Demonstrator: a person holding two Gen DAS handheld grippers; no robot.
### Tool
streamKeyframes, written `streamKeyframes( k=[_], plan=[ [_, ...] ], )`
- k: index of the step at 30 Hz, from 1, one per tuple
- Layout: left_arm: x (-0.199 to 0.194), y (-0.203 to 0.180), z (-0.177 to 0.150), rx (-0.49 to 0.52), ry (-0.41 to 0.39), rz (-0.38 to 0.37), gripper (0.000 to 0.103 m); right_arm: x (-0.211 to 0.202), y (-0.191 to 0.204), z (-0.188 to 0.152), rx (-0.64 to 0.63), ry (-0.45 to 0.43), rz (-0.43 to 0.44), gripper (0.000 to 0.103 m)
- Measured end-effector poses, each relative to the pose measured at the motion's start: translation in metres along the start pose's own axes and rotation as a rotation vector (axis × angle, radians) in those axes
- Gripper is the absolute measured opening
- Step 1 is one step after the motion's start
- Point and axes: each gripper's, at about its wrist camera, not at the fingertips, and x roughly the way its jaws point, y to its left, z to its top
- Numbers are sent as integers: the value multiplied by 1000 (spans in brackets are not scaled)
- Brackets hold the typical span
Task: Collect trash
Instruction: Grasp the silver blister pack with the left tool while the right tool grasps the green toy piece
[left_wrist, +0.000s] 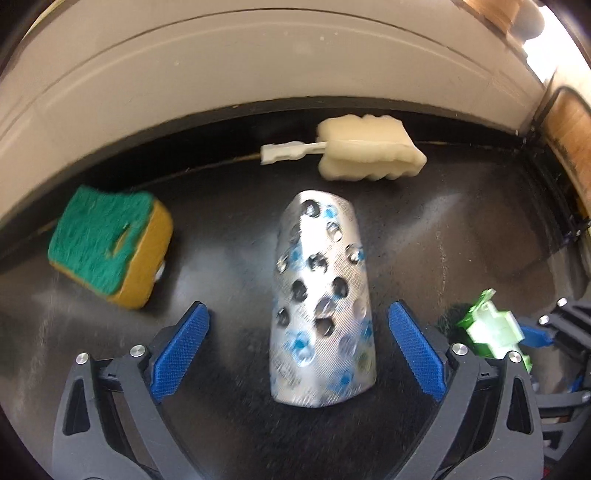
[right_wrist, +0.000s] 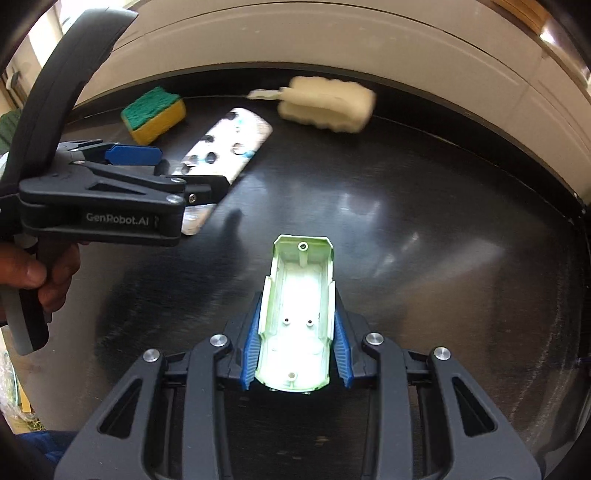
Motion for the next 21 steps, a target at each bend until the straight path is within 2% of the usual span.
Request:
streamKeyframes(
  k=[2,4,5,7,14,21],
  plan=[
    [-2,-9,0,32,-15,29,80,0,-6,-1,12,2,-3,34],
    [-7,-16,-1,63,-29,49,48,-1,-9,-1,27,2,-3,34],
    [-8,-18,-1,66,-24,42,48,-1,-11,-2,34,1,-1,34],
    [-13,-20,-4,51,-13,22,41,-4,-13,-3,46,-4,3,34],
    [-56,-18,-34,-4,-18,40,39,-35,-2,-4,40,-60,21,34],
    [-130,-7,-95,-59,-30,76,39,-83,27,-23,-3,-113,36,34]
  ],
)
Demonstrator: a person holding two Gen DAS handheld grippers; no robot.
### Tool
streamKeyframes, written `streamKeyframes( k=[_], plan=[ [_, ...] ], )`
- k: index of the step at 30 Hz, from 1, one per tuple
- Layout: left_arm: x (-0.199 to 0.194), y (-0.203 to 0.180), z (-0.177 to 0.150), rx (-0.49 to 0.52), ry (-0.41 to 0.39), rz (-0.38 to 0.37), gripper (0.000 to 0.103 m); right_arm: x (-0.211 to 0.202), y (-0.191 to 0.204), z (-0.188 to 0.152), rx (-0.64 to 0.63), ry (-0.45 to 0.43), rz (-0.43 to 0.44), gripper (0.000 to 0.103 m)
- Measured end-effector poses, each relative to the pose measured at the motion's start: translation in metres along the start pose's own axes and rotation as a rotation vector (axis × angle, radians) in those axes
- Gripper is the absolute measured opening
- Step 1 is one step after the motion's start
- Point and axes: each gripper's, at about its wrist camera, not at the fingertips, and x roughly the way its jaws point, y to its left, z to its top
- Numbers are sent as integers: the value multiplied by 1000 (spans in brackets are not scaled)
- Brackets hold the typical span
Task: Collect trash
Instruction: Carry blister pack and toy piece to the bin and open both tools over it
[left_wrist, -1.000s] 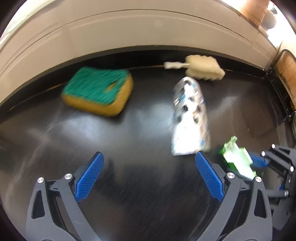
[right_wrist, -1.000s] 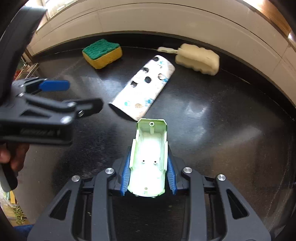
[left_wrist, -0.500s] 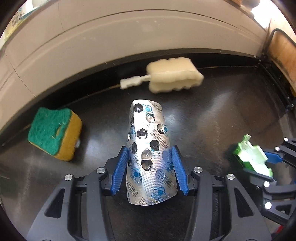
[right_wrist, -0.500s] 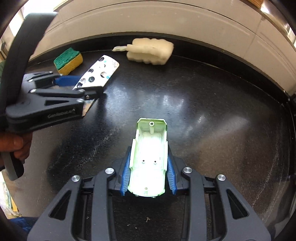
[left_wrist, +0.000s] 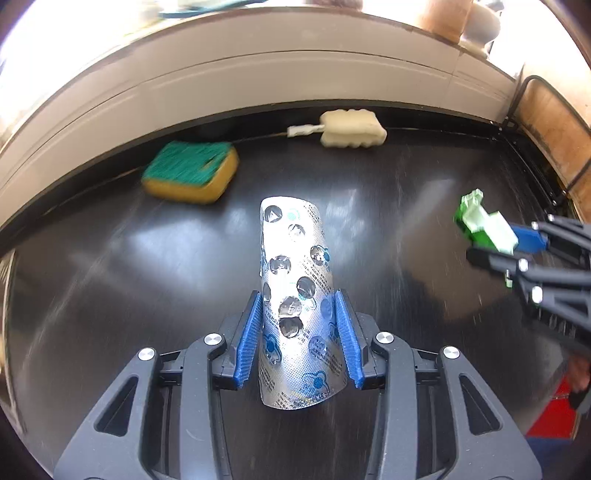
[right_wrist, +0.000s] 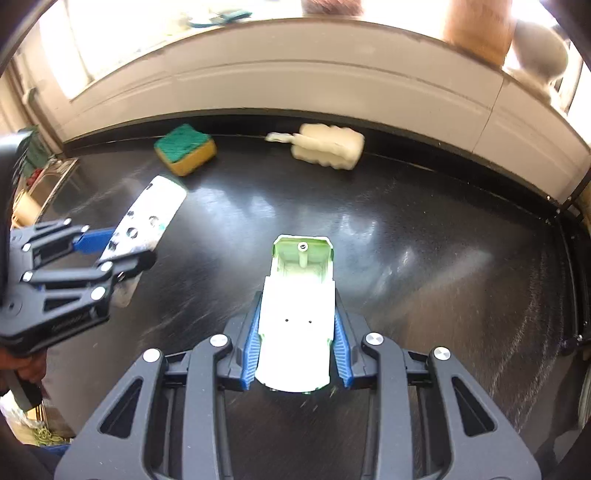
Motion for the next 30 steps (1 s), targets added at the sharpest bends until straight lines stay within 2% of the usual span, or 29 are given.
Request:
streamKeyframes(
  k=[3,9,14,21,25,30],
  plan=[
    [-27,8,-30,-16,-10,23,39,-17,12,-10,-12,-13,8,34],
    [-54,18,-83,-72,-11,48,39,-38,31,-33,-30,-27,19,34],
    [-64,23,-106,-95,-14,64,39,-53,44,-47,-51,-33,25,34],
    [-83,40,-124,-160,-48,104,39,-60,69,-45,-104,-48,61,34],
    [-101,58,-139,-234,-73,143,39,-65,102,-37,-169,-58,123,34],
    [-129,89,-176,-345,-97,233,39,-66,172,-28,-319,-61,242,34]
  ],
)
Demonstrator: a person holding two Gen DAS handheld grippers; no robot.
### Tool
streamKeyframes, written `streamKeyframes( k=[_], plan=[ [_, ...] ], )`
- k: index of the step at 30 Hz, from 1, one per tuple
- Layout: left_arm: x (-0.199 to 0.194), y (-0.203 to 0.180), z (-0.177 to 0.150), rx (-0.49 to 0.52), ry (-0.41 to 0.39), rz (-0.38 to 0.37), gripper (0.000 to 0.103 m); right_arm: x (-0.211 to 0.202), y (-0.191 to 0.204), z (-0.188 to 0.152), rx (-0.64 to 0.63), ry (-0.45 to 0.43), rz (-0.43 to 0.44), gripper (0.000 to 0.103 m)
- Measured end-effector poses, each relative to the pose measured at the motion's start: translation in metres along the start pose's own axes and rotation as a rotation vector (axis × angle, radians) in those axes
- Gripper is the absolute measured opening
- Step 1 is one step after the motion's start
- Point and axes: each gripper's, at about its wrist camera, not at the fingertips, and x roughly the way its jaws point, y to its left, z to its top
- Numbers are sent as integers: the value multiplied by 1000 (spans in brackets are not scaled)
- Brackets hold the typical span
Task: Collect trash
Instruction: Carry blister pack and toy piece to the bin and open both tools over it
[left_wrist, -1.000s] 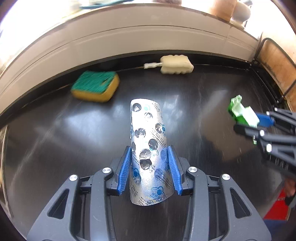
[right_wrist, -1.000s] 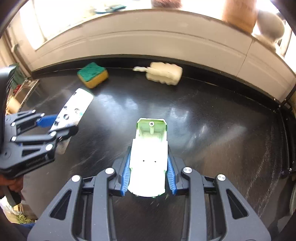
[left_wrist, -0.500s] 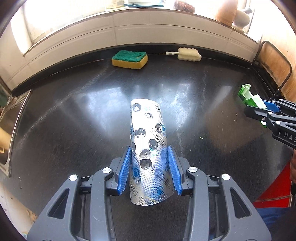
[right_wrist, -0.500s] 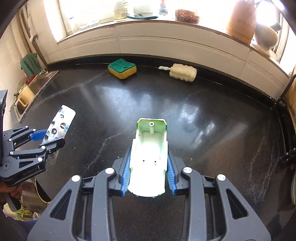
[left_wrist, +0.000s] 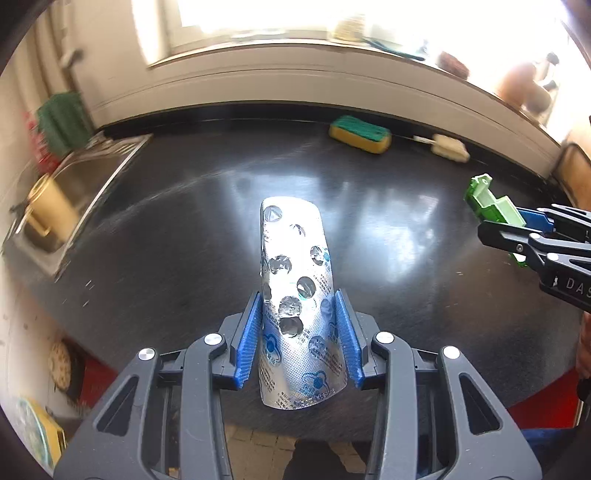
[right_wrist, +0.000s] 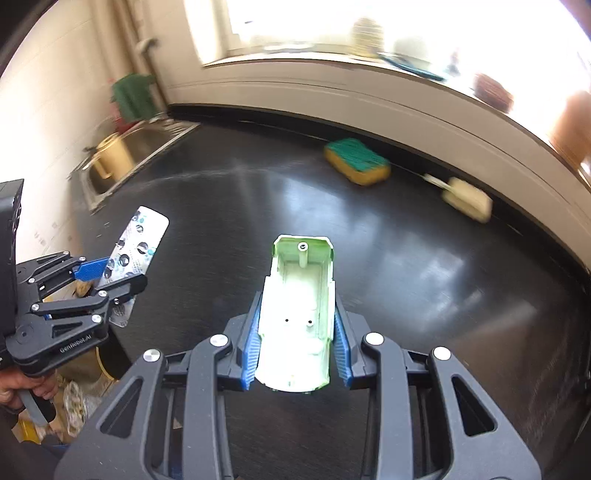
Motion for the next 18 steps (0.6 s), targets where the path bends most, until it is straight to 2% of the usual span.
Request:
streamKeyframes(
  k=[5,9,14,18],
  plan=[
    [-21,51,-38,-120,2,108,39,24,82,22,-152,28,147,34],
    [-40,98,-79,-249,13,191,39,45,154,28,-271,80,269,34],
    [-58,152,-138,-399,37,269,39,69,239,18,-412,160,391,34],
    [-63,183,-177,-481,72,318,39,88,298,5,-497,226,463,34]
  ],
)
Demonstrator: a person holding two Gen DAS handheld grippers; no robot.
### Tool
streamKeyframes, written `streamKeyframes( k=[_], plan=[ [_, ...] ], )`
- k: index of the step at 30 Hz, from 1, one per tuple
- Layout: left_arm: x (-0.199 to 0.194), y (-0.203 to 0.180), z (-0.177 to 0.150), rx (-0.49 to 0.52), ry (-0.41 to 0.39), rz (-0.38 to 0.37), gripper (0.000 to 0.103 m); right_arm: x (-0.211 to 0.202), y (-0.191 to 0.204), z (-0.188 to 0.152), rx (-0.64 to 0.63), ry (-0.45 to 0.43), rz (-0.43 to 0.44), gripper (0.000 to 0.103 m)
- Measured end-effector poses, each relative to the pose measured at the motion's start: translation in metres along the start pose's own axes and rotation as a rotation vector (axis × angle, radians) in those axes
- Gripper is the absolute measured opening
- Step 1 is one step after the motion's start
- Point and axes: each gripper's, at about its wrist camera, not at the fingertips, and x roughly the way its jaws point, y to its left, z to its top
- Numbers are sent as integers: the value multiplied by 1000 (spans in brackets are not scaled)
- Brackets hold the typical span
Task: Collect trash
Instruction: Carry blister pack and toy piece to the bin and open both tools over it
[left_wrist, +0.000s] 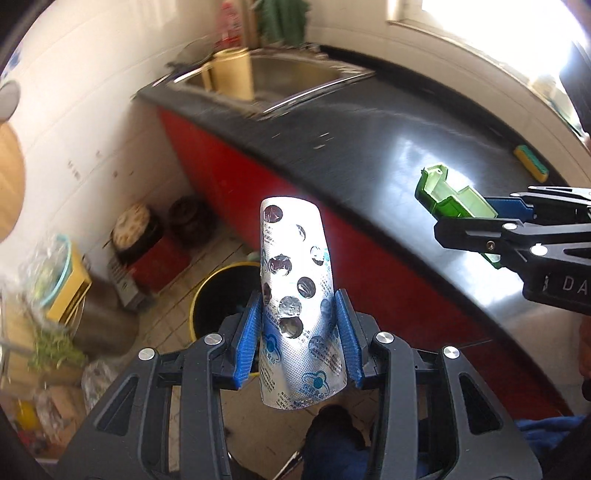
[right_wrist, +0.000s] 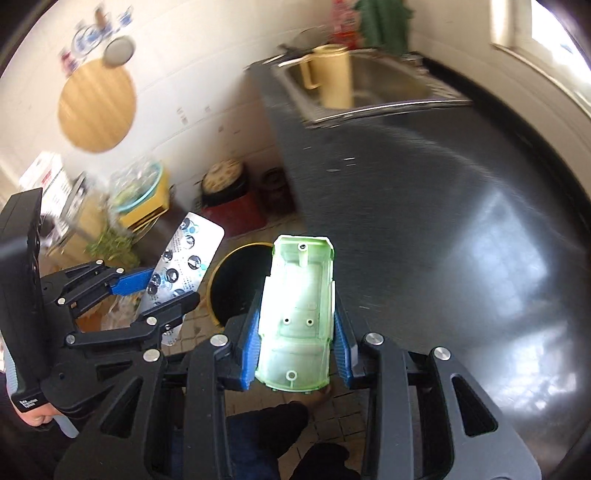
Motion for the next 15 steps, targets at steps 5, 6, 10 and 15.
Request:
streamKeyframes(
  k=[5,6,10,15],
  plan=[
    [16,45,-19,-91,34,20,39,45,44,25,-68,55,55,34],
    [21,55,-22,-115,40,15,39,54,49,29,-74,67,66,34],
    [40,79,-28,-176,61,-2,39,87,66,46,-70,110,92,34],
    [64,102,-31,-207,100,-1,40,124,70,65,-51,155,90,34]
  ],
)
